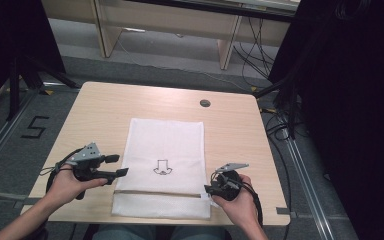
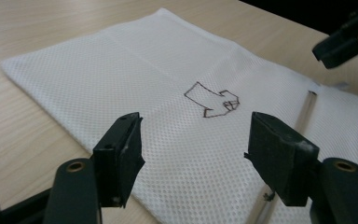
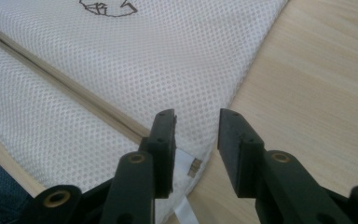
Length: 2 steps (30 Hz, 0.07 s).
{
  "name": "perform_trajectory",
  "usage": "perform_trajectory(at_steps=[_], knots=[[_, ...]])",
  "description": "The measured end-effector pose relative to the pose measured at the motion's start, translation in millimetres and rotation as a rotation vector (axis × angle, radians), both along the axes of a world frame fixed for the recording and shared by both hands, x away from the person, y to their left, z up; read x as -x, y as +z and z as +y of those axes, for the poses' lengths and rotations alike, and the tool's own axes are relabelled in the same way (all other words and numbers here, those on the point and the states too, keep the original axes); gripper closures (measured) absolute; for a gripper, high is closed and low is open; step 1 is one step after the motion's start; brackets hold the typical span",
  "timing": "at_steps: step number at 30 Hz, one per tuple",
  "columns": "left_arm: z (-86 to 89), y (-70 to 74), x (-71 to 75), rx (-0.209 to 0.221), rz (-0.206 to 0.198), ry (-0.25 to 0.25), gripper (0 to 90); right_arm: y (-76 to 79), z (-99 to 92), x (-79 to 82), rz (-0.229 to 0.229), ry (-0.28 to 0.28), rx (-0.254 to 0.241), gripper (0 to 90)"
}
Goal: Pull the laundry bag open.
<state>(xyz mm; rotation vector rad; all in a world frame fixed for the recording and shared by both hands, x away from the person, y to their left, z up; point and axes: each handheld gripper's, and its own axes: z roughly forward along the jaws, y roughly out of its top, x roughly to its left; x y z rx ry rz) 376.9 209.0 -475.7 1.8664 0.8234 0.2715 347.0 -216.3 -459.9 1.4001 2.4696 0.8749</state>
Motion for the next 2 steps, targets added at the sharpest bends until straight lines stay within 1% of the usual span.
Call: perform_trajectory(at_steps=[1,2], knots=[[1.5,-1.8,-1.4,0.003,0.009,0.009,34.7,-0.1,0.3,-0.5,-0.012,-0.002,-0.003,66.0],[2.7,-2.9,-2.3,-0.001,0.013,0.011,35.0,0.3,0.6,-0.5,-0.014,0.000,-0.006,65.4]])
